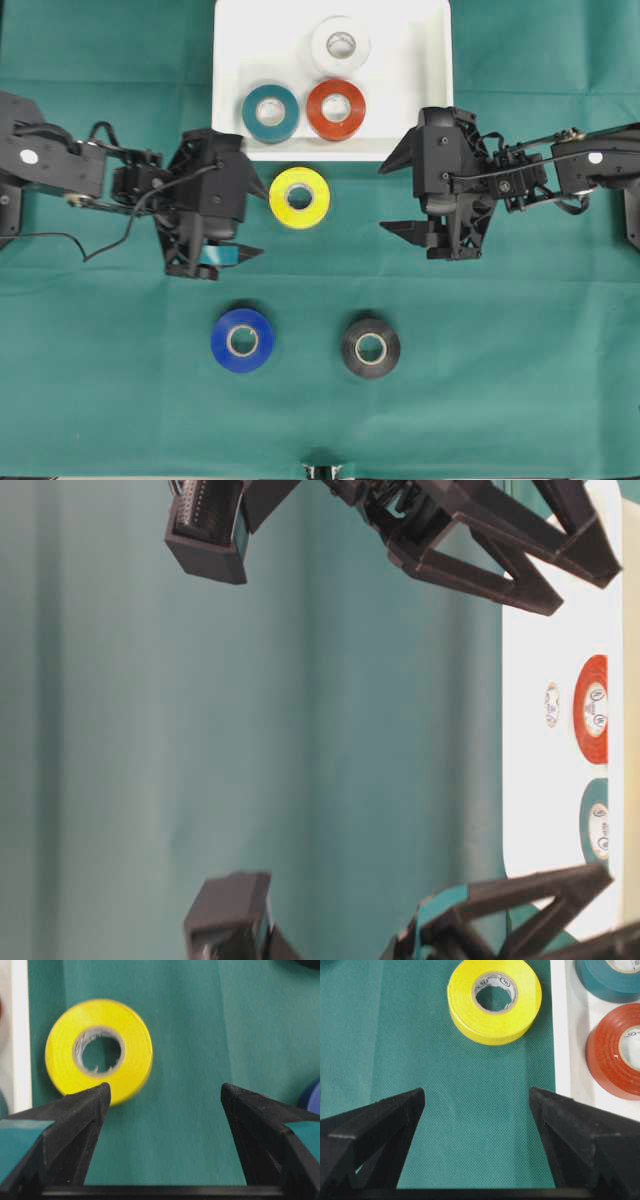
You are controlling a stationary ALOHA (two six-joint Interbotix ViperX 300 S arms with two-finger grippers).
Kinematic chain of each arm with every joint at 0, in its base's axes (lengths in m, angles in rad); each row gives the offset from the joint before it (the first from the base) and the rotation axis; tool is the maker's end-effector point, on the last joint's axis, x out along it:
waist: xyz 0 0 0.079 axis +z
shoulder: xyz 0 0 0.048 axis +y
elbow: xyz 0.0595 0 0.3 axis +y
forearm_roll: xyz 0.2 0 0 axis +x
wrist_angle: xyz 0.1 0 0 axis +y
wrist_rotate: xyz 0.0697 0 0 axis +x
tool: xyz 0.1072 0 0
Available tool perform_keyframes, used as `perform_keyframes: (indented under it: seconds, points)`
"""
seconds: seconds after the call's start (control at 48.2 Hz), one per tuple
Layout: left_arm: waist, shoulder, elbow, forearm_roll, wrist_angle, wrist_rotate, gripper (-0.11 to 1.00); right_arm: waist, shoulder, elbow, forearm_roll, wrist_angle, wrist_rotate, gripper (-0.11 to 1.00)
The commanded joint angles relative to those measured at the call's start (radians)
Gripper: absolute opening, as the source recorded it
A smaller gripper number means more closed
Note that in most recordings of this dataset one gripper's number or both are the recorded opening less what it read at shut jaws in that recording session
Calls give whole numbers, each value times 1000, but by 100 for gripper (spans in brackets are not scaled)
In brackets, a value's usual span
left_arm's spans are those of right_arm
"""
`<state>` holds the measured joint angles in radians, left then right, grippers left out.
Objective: Put the tape alternately from left to right into the white case.
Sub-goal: 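Lower the left gripper onto the yellow tape roll and grasp its core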
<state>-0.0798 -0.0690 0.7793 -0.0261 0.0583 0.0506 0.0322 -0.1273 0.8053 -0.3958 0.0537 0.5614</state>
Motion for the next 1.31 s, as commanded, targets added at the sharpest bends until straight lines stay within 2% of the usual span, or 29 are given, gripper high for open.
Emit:
perform_keyframes:
  seconds: [0.0,0.539,1.286]
  points:
    - [-2,18,-49,2,-3,2,92,3,-21,-12,-3,-11,-2,84]
    - [63,153,-129,3,9,3,92,3,-18,-12,-3,-11,-2,84]
    - [72,272,-166,3,11,0,92,3,-18,-11,-8,-11,-2,84]
